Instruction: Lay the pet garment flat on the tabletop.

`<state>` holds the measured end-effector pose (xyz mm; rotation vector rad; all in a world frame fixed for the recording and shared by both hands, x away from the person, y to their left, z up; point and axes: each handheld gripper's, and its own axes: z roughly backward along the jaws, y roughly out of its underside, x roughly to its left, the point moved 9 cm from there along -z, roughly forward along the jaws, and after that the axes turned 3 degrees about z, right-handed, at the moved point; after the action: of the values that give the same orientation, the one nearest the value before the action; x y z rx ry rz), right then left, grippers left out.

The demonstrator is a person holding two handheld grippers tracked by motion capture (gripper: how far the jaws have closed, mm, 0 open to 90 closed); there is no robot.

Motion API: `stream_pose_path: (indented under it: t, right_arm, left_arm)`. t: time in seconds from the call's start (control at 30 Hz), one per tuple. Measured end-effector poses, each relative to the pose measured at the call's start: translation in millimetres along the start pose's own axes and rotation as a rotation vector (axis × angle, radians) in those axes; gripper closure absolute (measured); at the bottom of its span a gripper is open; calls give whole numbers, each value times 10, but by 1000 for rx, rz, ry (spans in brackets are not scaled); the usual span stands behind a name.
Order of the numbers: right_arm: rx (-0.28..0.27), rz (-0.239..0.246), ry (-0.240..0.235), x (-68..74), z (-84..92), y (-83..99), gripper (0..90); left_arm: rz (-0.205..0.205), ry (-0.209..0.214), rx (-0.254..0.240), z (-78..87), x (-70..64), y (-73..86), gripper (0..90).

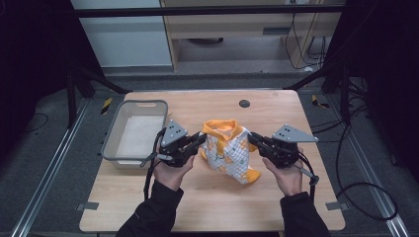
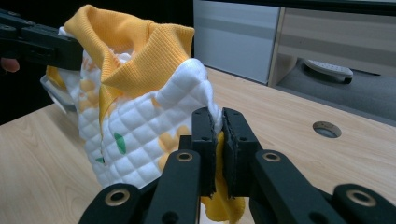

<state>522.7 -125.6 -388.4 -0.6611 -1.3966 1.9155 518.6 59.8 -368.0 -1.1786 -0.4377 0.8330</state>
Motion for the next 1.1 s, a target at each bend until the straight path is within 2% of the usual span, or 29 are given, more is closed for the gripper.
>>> stream_pose_path:
  t: [0.13, 0.23, 0.27, 0.3, 0.33, 0.43, 0.67, 0.77, 0.9, 0.97, 1.0, 1.03, 1.1]
  right_arm:
    - [-11, -9, 25, -87, -60, -56, 844]
    - [-10, -34, 51, -210, -164, -62, 843]
    - [-10, -34, 51, -210, -164, -62, 843]
    - [-7, -58, 69, -312, -253, -44, 843]
    - [-7, -58, 69, -312, -253, -44, 843]
    - [22, -79, 110, -499, -433, 51, 843]
    - [33, -108, 187, -796, -676, 203, 842]
    - [34, -108, 224, -912, -724, 239, 841]
    - [57, -114, 278, -1044, -796, 307, 840]
    - [82, -108, 313, -1090, -842, 347, 832]
    - [102, -96, 338, -1117, -863, 375, 820]
    - [129, -76, 364, -1147, -881, 411, 790]
    - [180, -58, 400, -1201, -898, 483, 741]
  left_arm:
    - [-14, -20, -6, -83, 33, -83, 839]
    - [-9, -38, -7, -209, 81, -132, 838]
    - [-9, -38, -7, -209, 81, -132, 839]
    - [-12, -54, -3, -332, 120, -178, 839]
    - [-12, -54, -3, -332, 120, -178, 839]
    - [-26, -75, 4, -538, 164, -242, 838]
    - [-27, -109, 44, -953, 317, -234, 837]
    - [17, -102, 53, -1116, 398, -226, 837]
    - [31, -139, 72, -1335, 496, -210, 829]
    - [70, -136, 84, -1444, 546, -183, 787]
    - [70, -136, 84, -1444, 546, -183, 732]
    - [92, -149, 96, -1520, 608, -152, 672]
    - [103, -162, 88, -1517, 656, -156, 565]
